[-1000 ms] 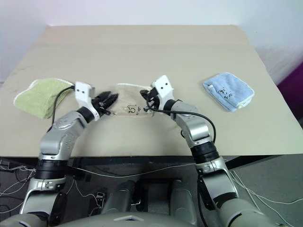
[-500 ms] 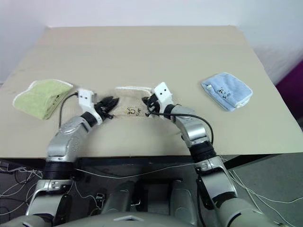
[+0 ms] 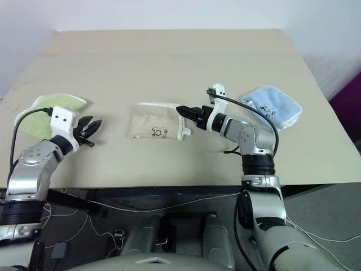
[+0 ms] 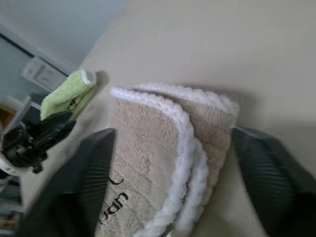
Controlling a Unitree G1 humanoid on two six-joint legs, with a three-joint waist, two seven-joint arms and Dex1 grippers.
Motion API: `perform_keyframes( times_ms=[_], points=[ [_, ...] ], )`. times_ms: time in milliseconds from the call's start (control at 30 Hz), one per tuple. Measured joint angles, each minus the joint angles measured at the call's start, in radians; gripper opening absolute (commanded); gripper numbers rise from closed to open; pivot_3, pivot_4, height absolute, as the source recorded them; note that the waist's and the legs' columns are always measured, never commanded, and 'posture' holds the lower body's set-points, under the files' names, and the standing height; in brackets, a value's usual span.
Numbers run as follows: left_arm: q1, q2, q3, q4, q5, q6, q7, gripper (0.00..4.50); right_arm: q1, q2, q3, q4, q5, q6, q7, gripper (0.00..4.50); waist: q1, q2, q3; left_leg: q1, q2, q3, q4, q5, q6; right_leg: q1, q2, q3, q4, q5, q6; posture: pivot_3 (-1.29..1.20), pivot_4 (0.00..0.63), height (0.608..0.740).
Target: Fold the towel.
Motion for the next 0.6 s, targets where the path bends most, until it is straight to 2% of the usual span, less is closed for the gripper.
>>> perform_keyframes(
  times_ms=[333, 600],
  points=[
    [0.052, -0.02, -0.007, -0.056, 0.002, 0.001, -0.001, 1.54, -0.017, 0.035, 0.043, 0.074, -0.008, 0.052, -0.005, 4.46, -0.002, 0.0, 0.0, 0.0, 0.0, 0.001, 0.0, 0.0, 0.002, 0.0, 0.001, 0.0, 0.0, 0.0, 0.0, 0.0, 0.15, 0.74],
    [0.047, -0.025, -0.007, -0.056, 0.002, 0.001, -0.001, 1.54, -0.025, 0.118, 0.009, 0.071, 0.036, 0.15, -0.041, 4.46, -0.005, 0.0, 0.0, 0.0, 0.001, 0.001, 0.0, 0.0, 0.001, 0.0, 0.005, 0.0, 0.0, 0.0, 0.0, 0.0, 0.15, 0.74]
  ],
)
